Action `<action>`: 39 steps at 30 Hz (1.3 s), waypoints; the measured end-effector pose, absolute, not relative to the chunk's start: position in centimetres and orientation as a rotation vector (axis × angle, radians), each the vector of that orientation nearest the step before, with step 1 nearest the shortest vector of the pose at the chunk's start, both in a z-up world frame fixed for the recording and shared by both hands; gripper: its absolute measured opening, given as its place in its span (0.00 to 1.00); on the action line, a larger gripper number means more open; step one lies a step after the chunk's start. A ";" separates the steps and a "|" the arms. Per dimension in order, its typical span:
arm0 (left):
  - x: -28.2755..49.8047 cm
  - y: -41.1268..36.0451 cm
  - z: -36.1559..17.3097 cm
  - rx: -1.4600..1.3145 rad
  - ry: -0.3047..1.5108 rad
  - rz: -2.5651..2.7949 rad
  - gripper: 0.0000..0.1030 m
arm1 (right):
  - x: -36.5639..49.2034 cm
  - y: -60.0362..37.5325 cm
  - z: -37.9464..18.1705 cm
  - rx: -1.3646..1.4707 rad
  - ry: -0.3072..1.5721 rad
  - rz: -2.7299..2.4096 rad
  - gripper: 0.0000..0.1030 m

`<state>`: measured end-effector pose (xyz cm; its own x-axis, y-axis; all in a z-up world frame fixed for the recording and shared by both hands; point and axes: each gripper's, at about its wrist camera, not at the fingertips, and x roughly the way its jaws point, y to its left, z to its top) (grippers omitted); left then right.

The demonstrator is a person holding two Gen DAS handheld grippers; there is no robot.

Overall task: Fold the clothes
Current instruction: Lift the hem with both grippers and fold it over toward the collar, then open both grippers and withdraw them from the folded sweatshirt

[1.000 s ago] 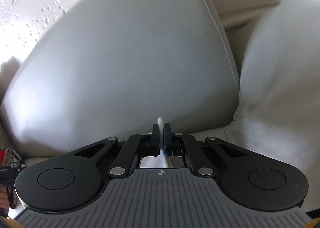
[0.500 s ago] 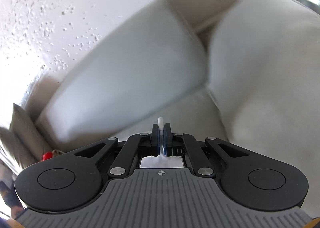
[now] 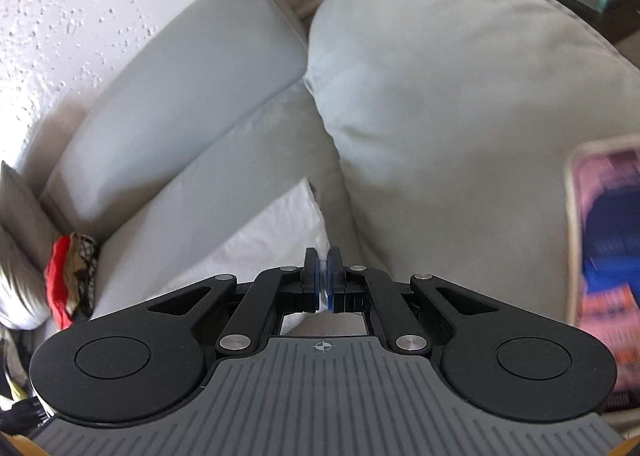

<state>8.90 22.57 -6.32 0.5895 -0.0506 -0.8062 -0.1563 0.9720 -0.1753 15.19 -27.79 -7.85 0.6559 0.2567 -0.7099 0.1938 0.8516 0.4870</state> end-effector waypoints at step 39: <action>11.1 8.8 -9.4 0.105 1.031 -0.091 0.28 | 18.2 -15.3 -10.4 0.139 1.268 0.190 0.54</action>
<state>11.11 8.76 -9.42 0.5113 -0.0262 -0.8590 0.1253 0.9911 0.0443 18.24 -15.30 -10.36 0.2856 0.2182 -0.9332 -0.0646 0.9759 0.2084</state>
